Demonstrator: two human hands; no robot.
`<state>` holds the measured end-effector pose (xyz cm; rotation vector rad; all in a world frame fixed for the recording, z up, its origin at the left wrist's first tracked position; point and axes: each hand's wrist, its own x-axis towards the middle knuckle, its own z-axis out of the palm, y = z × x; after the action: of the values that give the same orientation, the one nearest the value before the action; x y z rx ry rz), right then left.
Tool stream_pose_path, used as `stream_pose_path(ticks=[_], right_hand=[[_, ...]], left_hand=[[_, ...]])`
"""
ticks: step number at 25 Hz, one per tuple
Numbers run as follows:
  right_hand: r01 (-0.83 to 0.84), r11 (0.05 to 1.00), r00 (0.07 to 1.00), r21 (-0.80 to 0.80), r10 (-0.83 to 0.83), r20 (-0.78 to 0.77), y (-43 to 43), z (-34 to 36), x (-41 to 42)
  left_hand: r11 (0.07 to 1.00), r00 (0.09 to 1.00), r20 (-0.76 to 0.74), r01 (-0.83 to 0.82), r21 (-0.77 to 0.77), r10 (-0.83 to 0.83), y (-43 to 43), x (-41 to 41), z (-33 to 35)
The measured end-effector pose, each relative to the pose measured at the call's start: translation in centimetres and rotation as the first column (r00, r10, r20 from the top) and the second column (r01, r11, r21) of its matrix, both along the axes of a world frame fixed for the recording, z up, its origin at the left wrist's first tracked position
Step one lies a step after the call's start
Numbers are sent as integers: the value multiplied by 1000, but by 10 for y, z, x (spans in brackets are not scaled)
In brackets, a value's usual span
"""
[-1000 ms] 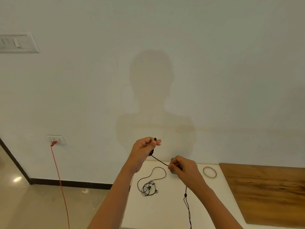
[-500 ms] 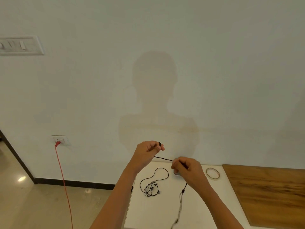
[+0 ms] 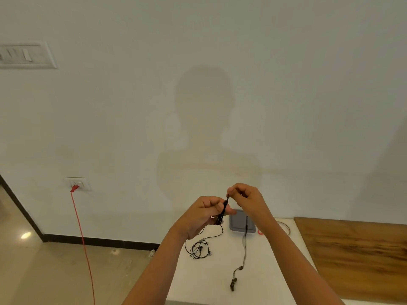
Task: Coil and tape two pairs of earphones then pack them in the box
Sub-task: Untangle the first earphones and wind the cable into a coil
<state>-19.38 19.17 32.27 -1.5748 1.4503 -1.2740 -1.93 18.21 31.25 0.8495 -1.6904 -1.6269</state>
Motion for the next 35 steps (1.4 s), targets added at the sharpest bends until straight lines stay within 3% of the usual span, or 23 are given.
stream_pose_path(ticks=[2, 4, 8, 13, 15, 17, 21, 27, 30, 32, 35], right_hand=[[-75, 987, 975, 139, 43, 220, -4, -8, 0], [-123, 963, 942, 241, 36, 334, -2, -23, 2], [-172, 931, 921, 323, 36, 388, 18, -49, 14], [-193, 920, 949, 342, 86, 303, 39, -50, 20], [-223, 894, 968, 388, 155, 198, 45, -40, 25], [-193, 894, 978, 403, 207, 10, 48, -23, 25], [-61, 960, 874, 275, 184, -449, 39, 17, 11], [-101, 976, 834, 194, 190, -519, 26, 37, 3], [-103, 989, 919, 108, 136, -370, 9, 35, -9], [-106, 985, 985, 136, 123, -124, -3, 22, -17], [-213, 950, 960, 228, 160, 231, -9, -8, -13]], left_hand=[[996, 990, -140, 36, 87, -23, 2, -1, 3], [988, 964, -264, 56, 146, -15, 2, -2, 6], [977, 911, -402, -3, 214, 91, -2, -3, 9], [956, 837, -485, -136, 261, 252, -16, -6, 0], [956, 872, -396, -233, 176, 286, -20, -8, -4], [964, 941, -212, -265, 23, 264, -20, -8, -9], [986, 991, 12, -131, -100, 133, -17, -2, -11], [989, 986, 160, -29, -143, 52, -9, -2, -5], [1000, 999, 47, 28, 11, -29, -2, 2, -5], [992, 993, -115, 44, 121, -30, 1, 0, -1], [988, 969, -247, 4, 154, 34, 0, -10, 6]])
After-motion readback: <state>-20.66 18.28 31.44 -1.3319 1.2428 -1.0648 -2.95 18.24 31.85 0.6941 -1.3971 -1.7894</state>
